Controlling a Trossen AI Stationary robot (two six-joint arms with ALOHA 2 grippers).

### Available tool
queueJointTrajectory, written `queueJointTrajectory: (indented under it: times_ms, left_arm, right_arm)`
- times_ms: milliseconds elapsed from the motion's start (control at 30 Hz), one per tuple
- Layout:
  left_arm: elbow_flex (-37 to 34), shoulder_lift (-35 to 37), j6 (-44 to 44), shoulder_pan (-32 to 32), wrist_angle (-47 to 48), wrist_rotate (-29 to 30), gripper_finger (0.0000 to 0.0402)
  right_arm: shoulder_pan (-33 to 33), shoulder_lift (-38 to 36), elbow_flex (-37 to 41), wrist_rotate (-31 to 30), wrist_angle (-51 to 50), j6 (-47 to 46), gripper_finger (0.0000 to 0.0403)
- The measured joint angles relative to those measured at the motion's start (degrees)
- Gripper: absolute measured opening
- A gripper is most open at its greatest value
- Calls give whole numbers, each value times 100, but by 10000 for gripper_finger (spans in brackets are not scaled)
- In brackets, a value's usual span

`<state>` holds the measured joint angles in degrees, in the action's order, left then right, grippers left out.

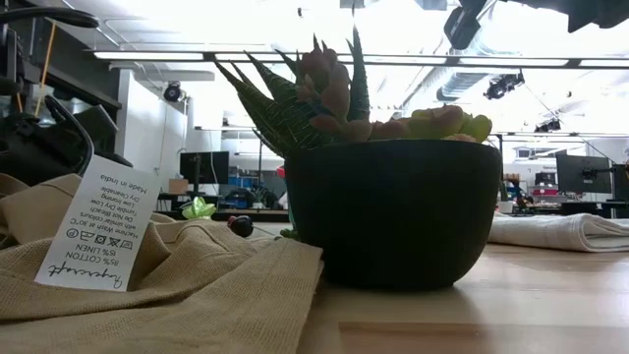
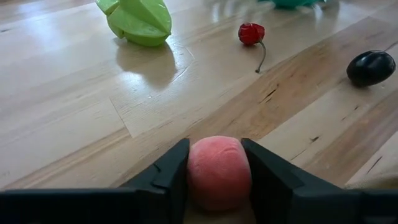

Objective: Pick and placing Produce into tupperware
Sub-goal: Put the pink peach into the green basket

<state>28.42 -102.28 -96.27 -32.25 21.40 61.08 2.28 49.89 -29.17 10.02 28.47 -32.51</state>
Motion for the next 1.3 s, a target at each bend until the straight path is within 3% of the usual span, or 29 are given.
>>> queueJointTrajectory:
  times_ms: [167,433,700,967,1300]
  left_arm:
    - [-1,2,0,0,-33,4,103]
    - [0,2,0,0,-89,40,123]
    - [-2,2,-2,0,-122,133,102]
    - [0,2,-2,0,-122,133,119]
    - [0,2,-6,-1,-131,133,102]
  right_arm:
    - [0,0,0,0,0,0,79]
    - [-2,0,0,0,-33,0,79]
    - [-1,0,2,-1,-42,0,79]
    - [-1,0,1,-2,-42,0,79]
    - [-1,0,2,-2,-42,44,79]
